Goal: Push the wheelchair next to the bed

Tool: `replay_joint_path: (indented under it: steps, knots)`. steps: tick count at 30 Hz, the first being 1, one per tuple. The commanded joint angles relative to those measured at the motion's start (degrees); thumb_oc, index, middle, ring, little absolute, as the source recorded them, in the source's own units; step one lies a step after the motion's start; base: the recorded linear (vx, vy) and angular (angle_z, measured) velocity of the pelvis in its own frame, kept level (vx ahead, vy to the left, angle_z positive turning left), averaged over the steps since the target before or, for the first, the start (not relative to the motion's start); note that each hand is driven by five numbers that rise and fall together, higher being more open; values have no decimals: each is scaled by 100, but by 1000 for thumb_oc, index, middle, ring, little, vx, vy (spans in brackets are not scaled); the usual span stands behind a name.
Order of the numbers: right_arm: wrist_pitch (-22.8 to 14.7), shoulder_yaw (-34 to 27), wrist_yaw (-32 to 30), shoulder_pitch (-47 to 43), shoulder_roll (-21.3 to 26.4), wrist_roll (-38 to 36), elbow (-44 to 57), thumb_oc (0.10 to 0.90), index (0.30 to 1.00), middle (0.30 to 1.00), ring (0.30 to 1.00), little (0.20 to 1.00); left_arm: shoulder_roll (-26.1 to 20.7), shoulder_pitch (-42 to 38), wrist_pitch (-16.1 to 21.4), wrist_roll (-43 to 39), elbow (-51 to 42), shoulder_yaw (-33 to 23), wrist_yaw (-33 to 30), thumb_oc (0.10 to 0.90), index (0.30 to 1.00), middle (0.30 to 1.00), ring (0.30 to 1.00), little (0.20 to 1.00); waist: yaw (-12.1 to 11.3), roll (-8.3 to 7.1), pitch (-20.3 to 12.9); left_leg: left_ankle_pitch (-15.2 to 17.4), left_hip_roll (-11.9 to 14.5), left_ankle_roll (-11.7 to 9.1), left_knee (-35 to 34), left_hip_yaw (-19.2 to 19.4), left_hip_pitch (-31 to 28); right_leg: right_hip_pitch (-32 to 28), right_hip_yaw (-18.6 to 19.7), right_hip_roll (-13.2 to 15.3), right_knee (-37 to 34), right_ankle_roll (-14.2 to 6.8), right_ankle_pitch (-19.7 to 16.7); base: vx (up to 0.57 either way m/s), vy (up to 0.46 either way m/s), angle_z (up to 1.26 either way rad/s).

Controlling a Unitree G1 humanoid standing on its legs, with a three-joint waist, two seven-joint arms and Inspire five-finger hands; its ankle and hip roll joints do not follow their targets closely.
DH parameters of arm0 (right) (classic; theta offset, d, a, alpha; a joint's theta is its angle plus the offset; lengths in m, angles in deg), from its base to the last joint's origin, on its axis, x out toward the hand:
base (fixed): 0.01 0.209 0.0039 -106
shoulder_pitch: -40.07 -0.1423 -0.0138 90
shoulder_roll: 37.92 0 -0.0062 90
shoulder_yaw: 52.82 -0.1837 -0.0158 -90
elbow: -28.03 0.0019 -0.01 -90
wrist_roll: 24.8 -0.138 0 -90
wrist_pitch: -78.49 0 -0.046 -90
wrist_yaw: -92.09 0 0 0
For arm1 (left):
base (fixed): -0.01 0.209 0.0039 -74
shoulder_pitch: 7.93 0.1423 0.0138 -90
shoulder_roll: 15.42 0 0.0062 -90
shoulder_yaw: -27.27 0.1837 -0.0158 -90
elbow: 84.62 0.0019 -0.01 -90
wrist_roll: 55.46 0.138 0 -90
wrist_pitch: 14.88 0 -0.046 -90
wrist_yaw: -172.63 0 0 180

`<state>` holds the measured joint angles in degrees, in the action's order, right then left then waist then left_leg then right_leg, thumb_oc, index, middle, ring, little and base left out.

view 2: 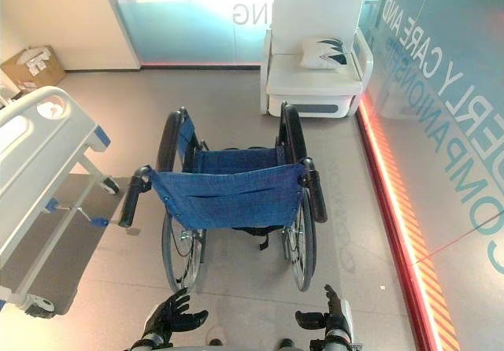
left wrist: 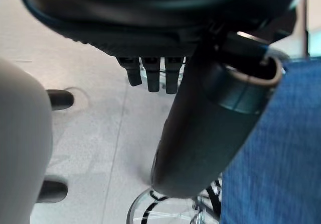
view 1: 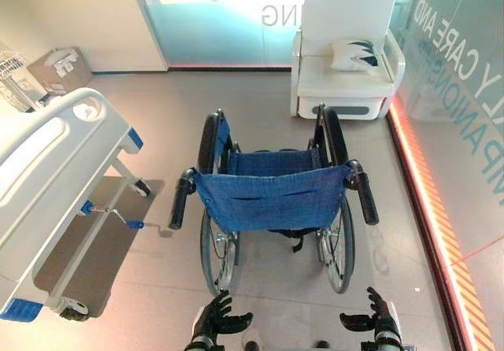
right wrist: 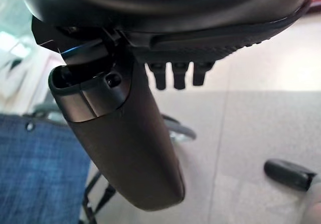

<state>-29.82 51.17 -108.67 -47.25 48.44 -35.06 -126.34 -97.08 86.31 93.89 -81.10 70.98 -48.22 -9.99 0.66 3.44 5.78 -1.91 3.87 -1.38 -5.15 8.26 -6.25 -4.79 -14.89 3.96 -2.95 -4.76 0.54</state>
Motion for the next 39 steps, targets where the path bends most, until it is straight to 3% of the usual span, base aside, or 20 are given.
replay_joint_path:
  steps: [1,7,9,11,16,20,27,30,34,39]
  knots:
    - [-145,-255,-643,-537,247,-316,925,800,900,900,900,900,-329,-433,328,-242,-639,-360,-612,800,900,900,900,900,-109,-254,-21,414,-415,285,66,-106,-23,38,105,76,355,-34,164,26,-50,0]
    - [158,-794,-478,-706,890,-651,1652,800,900,900,900,900,-922,-623,184,-493,-1654,-892,-1199,800,900,900,900,900,-128,-271,-70,394,-397,273,41,-86,-43,26,142,56,305,-21,141,3,-6,0]
    - [460,-1166,-1,-893,1404,-1023,2034,800,900,900,900,900,-1256,-759,-27,-419,-2136,-1159,-1565,800,900,900,900,900,-148,-273,-78,375,-398,265,42,-80,-40,20,140,60,295,-19,126,0,0,0]
    - [593,-1357,-8,-1006,1692,-1164,2252,800,900,900,900,900,-1475,-842,-36,-362,-2401,-1344,-1679,800,900,900,900,900,-153,-279,-89,372,-402,257,41,-75,-45,11,130,68,286,-23,123,0,0,0]
    - [620,-1521,-46,-1479,2350,-1275,3045,800,900,900,900,900,-2124,-1113,-92,-135,-3244,-1718,-2295,800,900,900,900,900,-164,-283,-92,379,-419,238,21,-94,-60,9,123,97,277,-38,119,-3,2,1]
    - [791,-1587,-265,-1761,2558,-1299,3697,800,900,900,900,900,-2398,-1352,-78,52,-3715,-1846,-2642,800,900,900,900,900,-144,-299,-102,371,-422,224,17,-97,-34,19,139,103,249,-55,116,-9,2,2]
    - [697,-1525,-586,-2285,2665,-1194,4363,800,900,900,900,900,-2682,-1826,-141,482,-4348,-1794,-3273,800,900,900,900,900,-138,-323,-107,385,-420,207,15,-140,-36,-16,123,95,204,-71,117,-5,-1,3]
    - [726,-1489,-386,-2410,2630,-1210,4873,800,900,900,900,900,-2751,-1994,-227,394,-4773,-1779,-2956,800,900,900,900,900,-142,-344,-129,393,-417,200,16,-156,-36,-41,98,96,169,-80,117,16,-12,4]
    - [828,-1503,151,-2251,2482,-1206,5426,800,900,900,900,900,-2629,-1924,-417,143,-5352,-1760,-2054,800,900,900,900,900,-153,-370,-141,386,-414,208,15,-162,-17,-42,84,91,147,-91,108,12,-15,4]
    - [922,-1592,706,-1879,2250,-1212,5896,800,900,900,900,900,-2461,-1541,-370,-111,-6002,-1857,-1174,800,900,900,900,900,-177,-400,-144,393,-408,232,15,-149,-5,-33,93,77,132,-100,100,0,0,0]
